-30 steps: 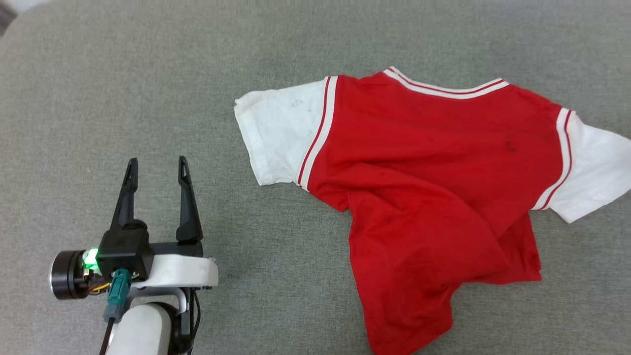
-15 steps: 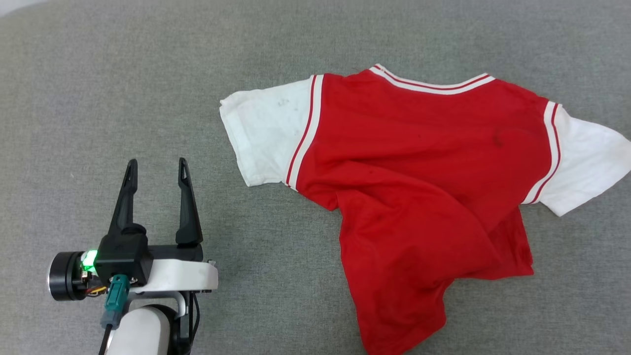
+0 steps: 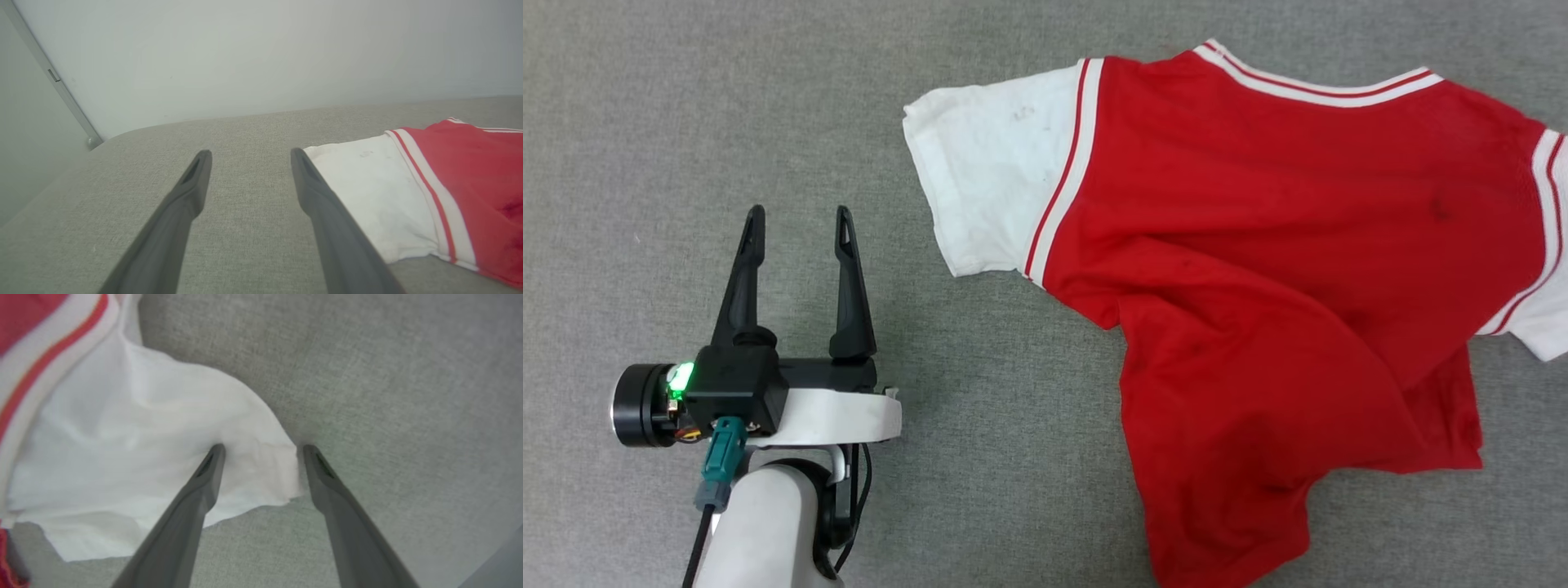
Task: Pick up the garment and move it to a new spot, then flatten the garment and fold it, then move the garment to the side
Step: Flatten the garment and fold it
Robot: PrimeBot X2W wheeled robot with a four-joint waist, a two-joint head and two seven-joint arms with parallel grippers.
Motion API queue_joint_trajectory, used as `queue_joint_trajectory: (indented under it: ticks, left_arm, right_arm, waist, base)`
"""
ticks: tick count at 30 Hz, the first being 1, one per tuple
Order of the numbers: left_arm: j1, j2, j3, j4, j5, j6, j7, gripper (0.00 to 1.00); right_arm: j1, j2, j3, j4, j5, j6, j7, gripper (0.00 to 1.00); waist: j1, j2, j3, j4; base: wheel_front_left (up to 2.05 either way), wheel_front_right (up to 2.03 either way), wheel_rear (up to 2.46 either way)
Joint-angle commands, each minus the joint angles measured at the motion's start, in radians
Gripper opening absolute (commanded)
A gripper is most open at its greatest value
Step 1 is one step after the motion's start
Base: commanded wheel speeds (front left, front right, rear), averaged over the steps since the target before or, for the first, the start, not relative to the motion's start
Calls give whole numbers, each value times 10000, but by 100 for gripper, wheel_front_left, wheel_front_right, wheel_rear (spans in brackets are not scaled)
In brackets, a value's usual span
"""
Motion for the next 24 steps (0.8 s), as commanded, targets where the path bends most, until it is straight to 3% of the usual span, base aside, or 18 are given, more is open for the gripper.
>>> queue_joint_trajectory:
  ticks: [1,8,9,10,16,24]
  left_arm:
    - [-146,-46,41,-26,32,-28,-23,100]
    - [-296,-66,169,79,86,-82,-23,100]
    - [-329,-40,199,122,92,-102,-23,100]
    - [-363,-1,238,151,95,-142,-23,100]
    - [-813,416,660,706,-105,-471,-23,100]
    - [-2157,1385,708,1558,-209,-1343,329,100]
  right_arm:
    - [317,117,141,81,-101,-7,101,100]
    - [1368,969,266,272,7,-6,-225,100]
    - [1341,993,203,270,-17,-4,-312,39]
    - [1282,1009,126,271,-56,-4,-401,0]
    - [884,839,-447,6,-235,-4,-1170,0]
    - [1258,436,-818,-1308,-30,-6,-2481,0]
  waist:
    - [-1,0,262,174]
    - [-1,0,399,93]
    - [-1,0,350,51]
    - [-1,0,276,6]
    - [-1,0,-420,-231]
    - [-1,0,-1241,-632]
  base:
    - [0,0,0]
    - [0,0,0]
    - [0,0,0]
    - [0,0,0]
    - [0,0,0]
    - [0,0,0]
